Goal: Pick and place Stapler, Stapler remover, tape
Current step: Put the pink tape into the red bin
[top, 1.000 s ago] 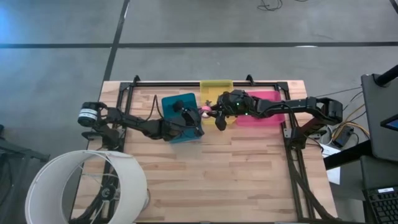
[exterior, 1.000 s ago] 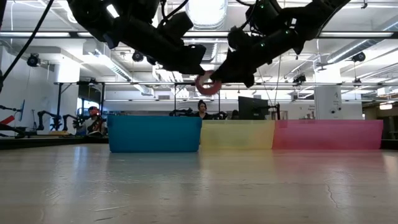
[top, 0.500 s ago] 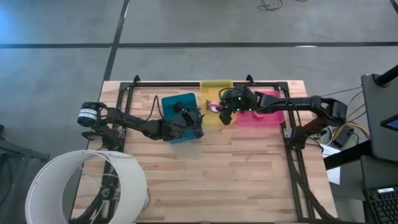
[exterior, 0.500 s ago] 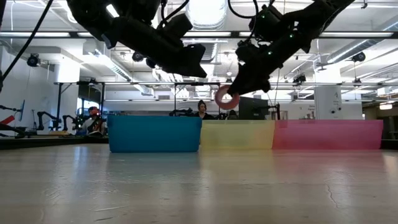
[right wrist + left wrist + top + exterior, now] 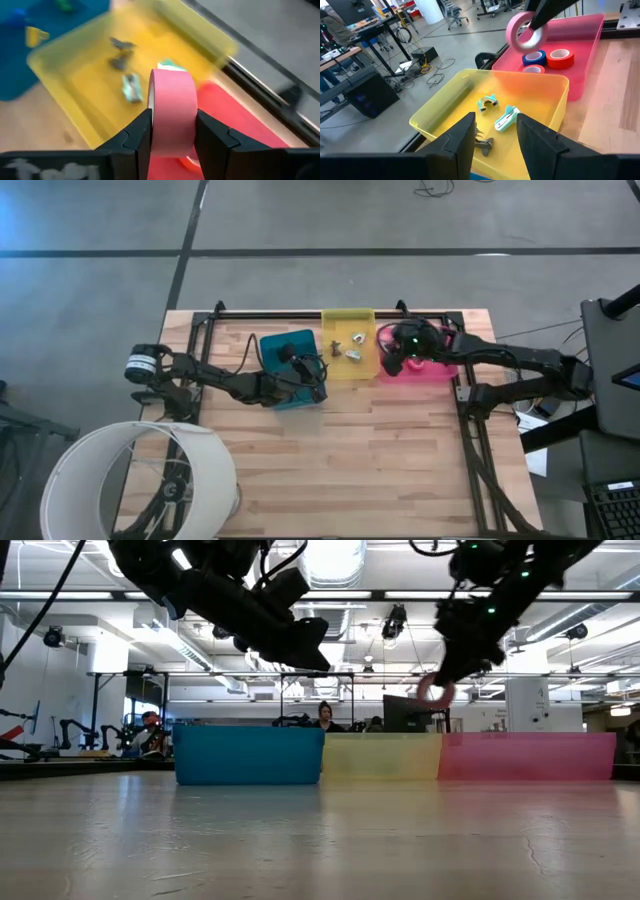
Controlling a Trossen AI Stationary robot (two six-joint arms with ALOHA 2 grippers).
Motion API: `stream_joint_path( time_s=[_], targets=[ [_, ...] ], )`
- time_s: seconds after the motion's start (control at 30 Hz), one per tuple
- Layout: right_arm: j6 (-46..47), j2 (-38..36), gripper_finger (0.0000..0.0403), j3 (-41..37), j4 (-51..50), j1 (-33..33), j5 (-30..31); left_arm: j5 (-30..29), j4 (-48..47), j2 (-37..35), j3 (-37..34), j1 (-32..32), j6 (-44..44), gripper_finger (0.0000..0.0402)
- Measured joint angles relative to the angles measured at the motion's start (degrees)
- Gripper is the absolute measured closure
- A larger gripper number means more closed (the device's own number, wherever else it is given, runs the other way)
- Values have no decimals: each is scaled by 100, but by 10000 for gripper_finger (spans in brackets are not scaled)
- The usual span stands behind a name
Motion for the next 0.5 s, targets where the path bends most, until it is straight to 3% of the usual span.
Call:
stream_joint_path(
  time_s=[0.17,0.33,0.5],
  targets=[
    [455,-758,285,-486,-488,-157,173,4,-8,0,0,2,-6,254],
    [554,-1261,284,-1020,-530,-359,-1026,6,-5,0,0,6,-4,254],
    [410,-1316,280,-1356,-515,-475,-1151,28,-4,2,-2,7,-100,254]
  ],
)
